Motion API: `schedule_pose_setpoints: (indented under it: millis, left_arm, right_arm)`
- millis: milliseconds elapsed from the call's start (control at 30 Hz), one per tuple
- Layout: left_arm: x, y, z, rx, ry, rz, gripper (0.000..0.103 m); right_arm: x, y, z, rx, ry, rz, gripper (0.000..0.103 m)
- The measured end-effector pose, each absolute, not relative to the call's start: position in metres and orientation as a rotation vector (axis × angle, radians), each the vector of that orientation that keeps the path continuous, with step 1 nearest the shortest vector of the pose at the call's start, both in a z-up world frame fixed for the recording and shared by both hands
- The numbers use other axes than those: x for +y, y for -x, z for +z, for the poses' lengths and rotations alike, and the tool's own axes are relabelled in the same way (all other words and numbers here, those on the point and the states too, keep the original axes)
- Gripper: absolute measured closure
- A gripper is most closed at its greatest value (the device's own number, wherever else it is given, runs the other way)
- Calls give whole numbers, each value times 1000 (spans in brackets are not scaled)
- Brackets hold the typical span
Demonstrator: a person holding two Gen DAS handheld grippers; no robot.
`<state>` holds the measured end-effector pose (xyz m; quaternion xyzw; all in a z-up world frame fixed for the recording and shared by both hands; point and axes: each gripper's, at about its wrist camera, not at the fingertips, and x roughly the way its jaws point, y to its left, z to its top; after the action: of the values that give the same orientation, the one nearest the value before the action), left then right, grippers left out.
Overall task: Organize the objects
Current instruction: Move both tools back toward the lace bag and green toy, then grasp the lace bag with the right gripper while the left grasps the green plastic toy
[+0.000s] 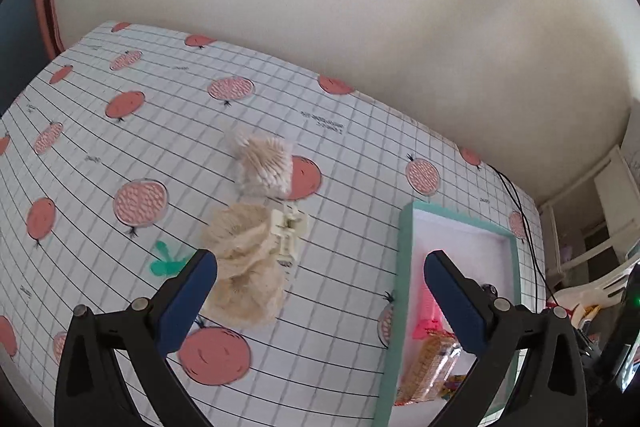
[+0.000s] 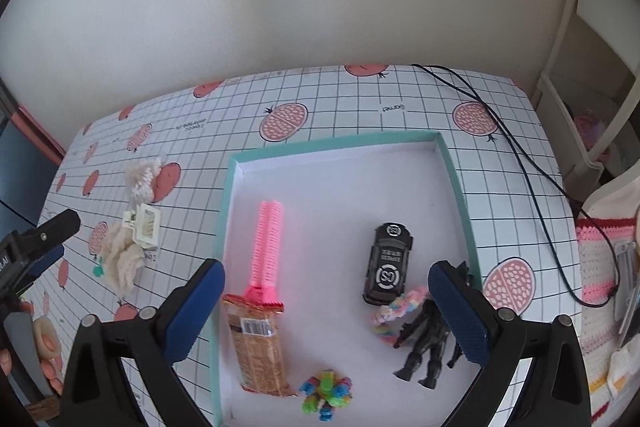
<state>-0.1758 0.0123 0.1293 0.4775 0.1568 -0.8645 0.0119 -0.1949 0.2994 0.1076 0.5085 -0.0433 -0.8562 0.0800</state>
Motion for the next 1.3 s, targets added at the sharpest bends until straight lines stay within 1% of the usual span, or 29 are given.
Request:
schedule_pose_setpoints:
  millis: [133, 333, 567, 667, 800, 967, 1067, 1167, 1300]
  left_arm:
    - [-4, 180, 128, 561, -1466, -2665, 0]
    - [-27, 193, 116, 571, -1480, -2622, 0]
    - [-57, 204, 101, 627, -1486, -2582, 0]
    - [-67, 207, 92, 614, -1507, -2578, 0]
    - [-81, 210, 78, 679, -1549, -2551, 0]
    - [-101, 206, 66, 699, -1599, -2499, 0]
    - [-107, 205, 60, 644, -1621, -2479, 0]
    - [-113, 206, 49, 621, -1679, -2446, 0]
    - [-121, 204, 40, 605, -1701, -2392, 0]
  right_arm:
    - [296, 197, 112, -173, -1488, -2576, 0]
    - [275, 201, 114, -195, -1429, -2574, 0]
    - [231, 203, 114, -213, -1349, -2524, 0]
    - [207, 204, 112, -188, -1320, -2502, 0]
    - [172, 203, 101, -141, -1312, -2450, 0]
    - [140, 205, 82, -101, -1325, -2422, 3]
    - [130, 209, 72, -118, -1348, -2399, 4]
    - [116, 209, 62, -113, -1394, -2351, 8]
    - [92, 203, 53, -40, -1417, -2298, 10]
